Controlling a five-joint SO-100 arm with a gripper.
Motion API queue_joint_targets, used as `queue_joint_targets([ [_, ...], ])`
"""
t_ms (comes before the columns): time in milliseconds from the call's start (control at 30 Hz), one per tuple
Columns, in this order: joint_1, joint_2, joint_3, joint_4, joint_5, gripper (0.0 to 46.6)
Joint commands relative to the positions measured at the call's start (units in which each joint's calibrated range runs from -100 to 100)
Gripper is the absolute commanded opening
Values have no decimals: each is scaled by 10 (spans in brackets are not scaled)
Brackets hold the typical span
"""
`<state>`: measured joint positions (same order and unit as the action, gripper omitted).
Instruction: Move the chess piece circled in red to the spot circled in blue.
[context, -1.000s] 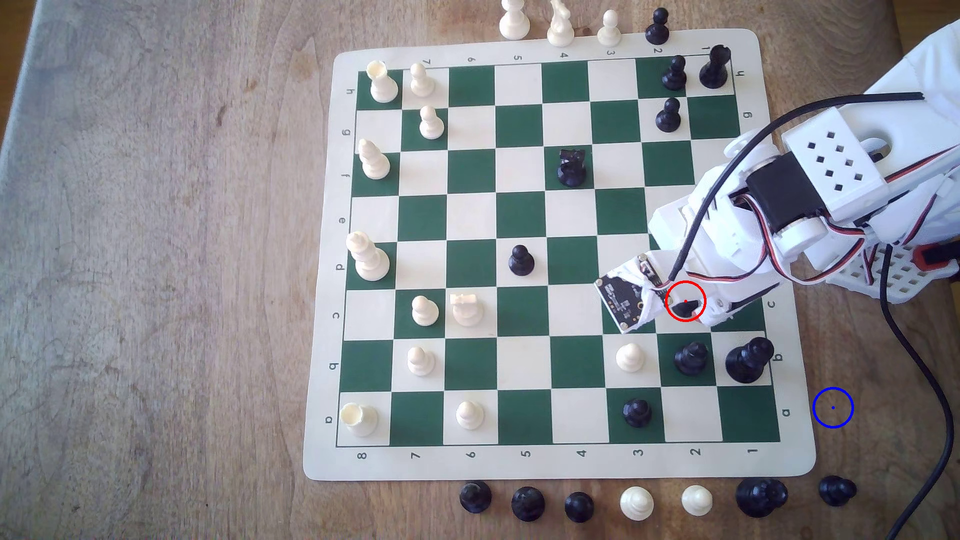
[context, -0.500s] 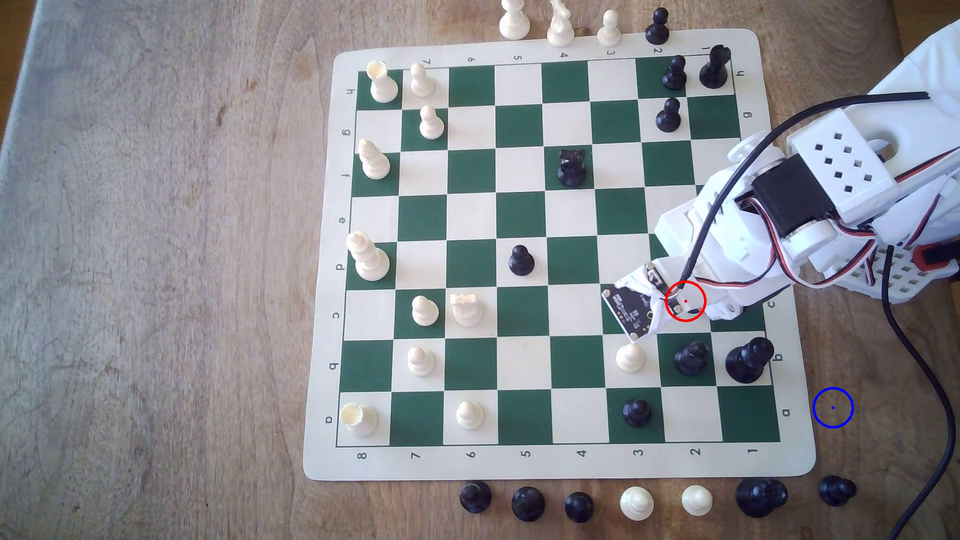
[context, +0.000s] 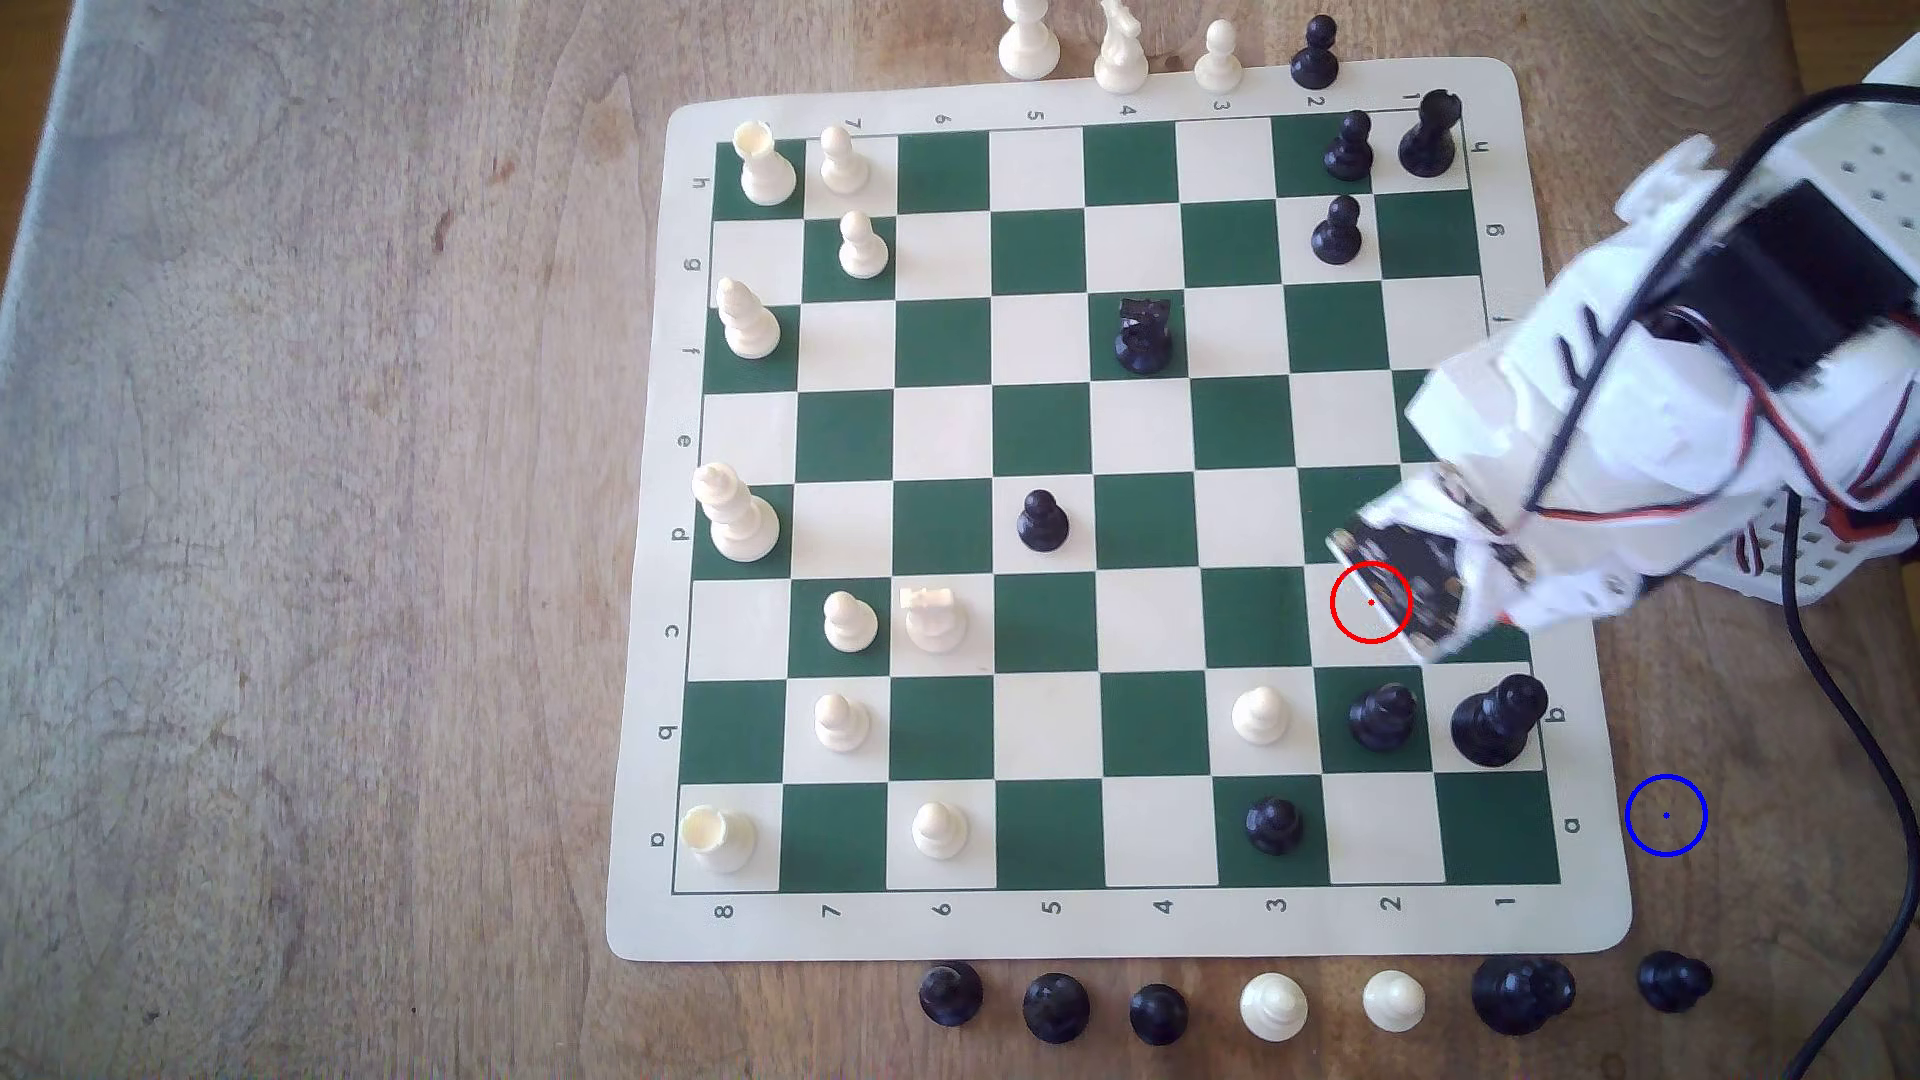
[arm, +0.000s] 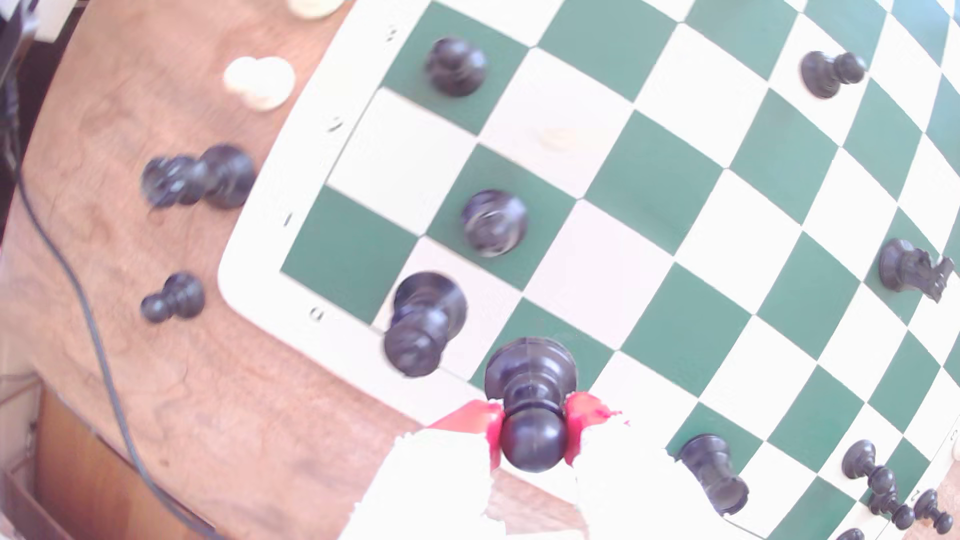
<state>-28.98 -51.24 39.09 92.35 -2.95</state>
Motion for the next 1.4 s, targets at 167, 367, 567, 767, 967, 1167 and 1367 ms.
queue_joint_targets([
  [167, -181, -24, 3, 10, -44, 15],
  [367, -230, 4, 2, -18, -53, 16],
  [567, -293, 63, 1, -57, -53, 15],
  [767, -313, 99, 35, -118, -51, 15],
  [967, -320, 141, 77, -187, -50, 15],
  [1167, -321, 168, 101, -212, -51, 14],
  [1367, -325, 175, 140, -227, -54, 14],
])
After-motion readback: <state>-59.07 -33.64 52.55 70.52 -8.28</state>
